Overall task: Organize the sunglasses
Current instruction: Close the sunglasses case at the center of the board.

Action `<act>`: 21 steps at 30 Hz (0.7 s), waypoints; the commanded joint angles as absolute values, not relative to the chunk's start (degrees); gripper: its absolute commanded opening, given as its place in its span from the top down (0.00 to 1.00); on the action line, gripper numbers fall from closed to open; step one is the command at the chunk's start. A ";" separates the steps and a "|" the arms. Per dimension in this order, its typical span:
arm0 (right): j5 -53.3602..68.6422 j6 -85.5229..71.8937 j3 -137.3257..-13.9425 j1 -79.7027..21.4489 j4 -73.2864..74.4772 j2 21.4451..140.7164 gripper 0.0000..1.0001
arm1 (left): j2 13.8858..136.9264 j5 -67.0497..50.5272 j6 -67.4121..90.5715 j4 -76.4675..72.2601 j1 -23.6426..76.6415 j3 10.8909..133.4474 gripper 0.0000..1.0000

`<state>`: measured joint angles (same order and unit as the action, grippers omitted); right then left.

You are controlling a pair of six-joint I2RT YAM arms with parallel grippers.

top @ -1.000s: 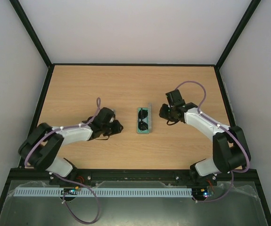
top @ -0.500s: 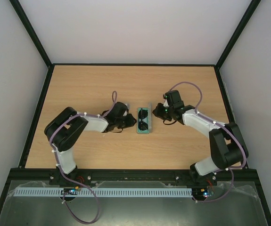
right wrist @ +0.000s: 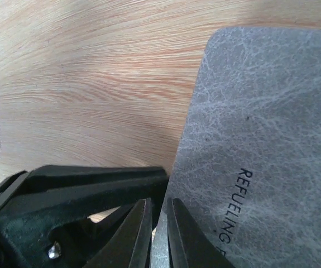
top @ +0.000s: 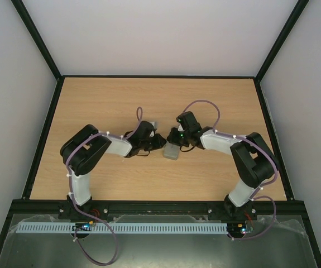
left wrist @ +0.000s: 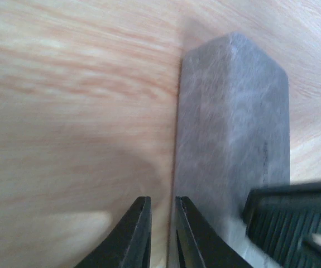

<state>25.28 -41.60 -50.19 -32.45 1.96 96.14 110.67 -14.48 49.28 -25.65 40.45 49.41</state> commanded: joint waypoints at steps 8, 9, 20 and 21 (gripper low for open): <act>10.01 -36.71 -52.31 -29.16 21.69 85.09 0.70 | 87.42 -10.66 47.60 -10.50 35.45 29.24 0.60; 9.38 -35.52 -51.54 -26.57 22.30 85.00 0.69 | 84.51 -10.20 47.36 -8.68 35.28 28.26 0.55; 8.17 -32.15 -60.94 -21.48 22.81 102.09 0.69 | 53.18 -8.39 48.43 10.54 35.33 24.42 0.00; 8.32 -32.21 -63.76 -22.39 23.35 103.78 0.70 | 51.34 -8.08 48.65 12.21 35.33 24.25 0.00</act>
